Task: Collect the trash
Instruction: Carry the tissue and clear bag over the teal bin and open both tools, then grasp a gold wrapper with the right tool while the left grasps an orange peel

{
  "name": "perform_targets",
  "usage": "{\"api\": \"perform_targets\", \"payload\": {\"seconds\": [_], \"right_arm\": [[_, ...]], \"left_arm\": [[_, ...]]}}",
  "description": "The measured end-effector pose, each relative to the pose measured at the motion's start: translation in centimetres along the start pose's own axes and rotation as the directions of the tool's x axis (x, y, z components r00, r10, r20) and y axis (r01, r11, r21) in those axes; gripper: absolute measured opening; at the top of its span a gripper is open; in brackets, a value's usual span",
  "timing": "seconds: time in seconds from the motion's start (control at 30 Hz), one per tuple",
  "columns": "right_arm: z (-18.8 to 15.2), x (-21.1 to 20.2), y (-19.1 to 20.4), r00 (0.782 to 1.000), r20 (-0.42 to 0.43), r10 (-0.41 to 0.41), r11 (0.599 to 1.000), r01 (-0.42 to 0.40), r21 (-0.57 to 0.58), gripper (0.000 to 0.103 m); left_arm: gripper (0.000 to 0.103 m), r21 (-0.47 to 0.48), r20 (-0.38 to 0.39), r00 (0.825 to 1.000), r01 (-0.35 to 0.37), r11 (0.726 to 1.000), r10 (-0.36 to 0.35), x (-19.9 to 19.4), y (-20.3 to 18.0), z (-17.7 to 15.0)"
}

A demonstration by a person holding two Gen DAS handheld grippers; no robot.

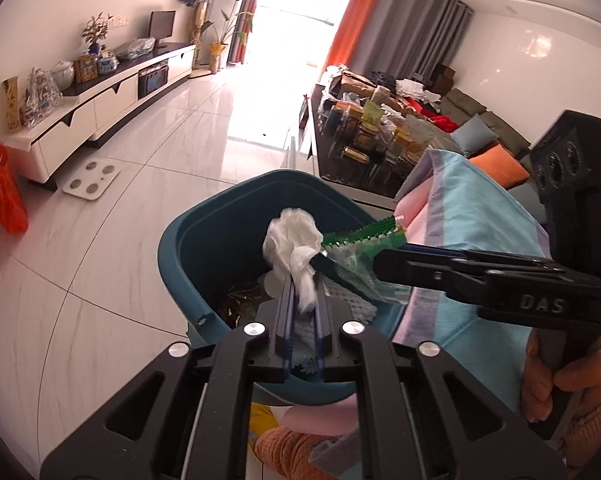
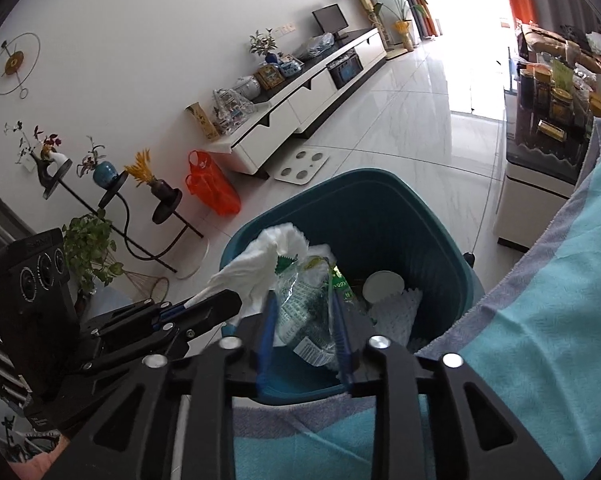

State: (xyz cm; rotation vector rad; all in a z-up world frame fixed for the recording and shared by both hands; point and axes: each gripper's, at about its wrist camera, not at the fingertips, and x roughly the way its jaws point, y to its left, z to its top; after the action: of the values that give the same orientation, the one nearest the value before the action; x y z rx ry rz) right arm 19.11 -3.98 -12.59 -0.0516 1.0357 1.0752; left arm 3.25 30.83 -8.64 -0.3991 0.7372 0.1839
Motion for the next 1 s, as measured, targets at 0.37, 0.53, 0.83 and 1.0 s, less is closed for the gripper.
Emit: {"api": "perform_targets", "payload": {"seconds": [0.37, 0.53, 0.83, 1.0], "right_arm": [[-0.5, -1.9, -0.7, 1.0, 0.024, 0.014, 1.0, -0.014, 0.008, 0.03], [-1.9, -5.6, -0.2, 0.995, 0.097, 0.01, 0.999, -0.006, -0.043, 0.034], [-6.5, -15.8, -2.4, 0.961, 0.265, -0.079, 0.995, 0.093, -0.043, 0.041], [-9.9, -21.2, -4.8, 0.925, 0.337, -0.175, 0.984, 0.174, 0.035, 0.042]], "left_arm": [[0.032, -0.019, 0.033, 0.999, -0.007, 1.0, 0.007, -0.4, -0.3, -0.2], [0.044, 0.043, 0.102, 0.994, 0.021, 0.999, -0.026, -2.8, -2.7, -0.7], [0.052, 0.244, 0.108, 0.97, 0.188, 0.951, -0.219, -4.8, -11.5, -3.0], [0.052, 0.346, 0.037, 0.944, 0.296, 0.89, -0.328, -4.1, -17.5, -4.8]]}}
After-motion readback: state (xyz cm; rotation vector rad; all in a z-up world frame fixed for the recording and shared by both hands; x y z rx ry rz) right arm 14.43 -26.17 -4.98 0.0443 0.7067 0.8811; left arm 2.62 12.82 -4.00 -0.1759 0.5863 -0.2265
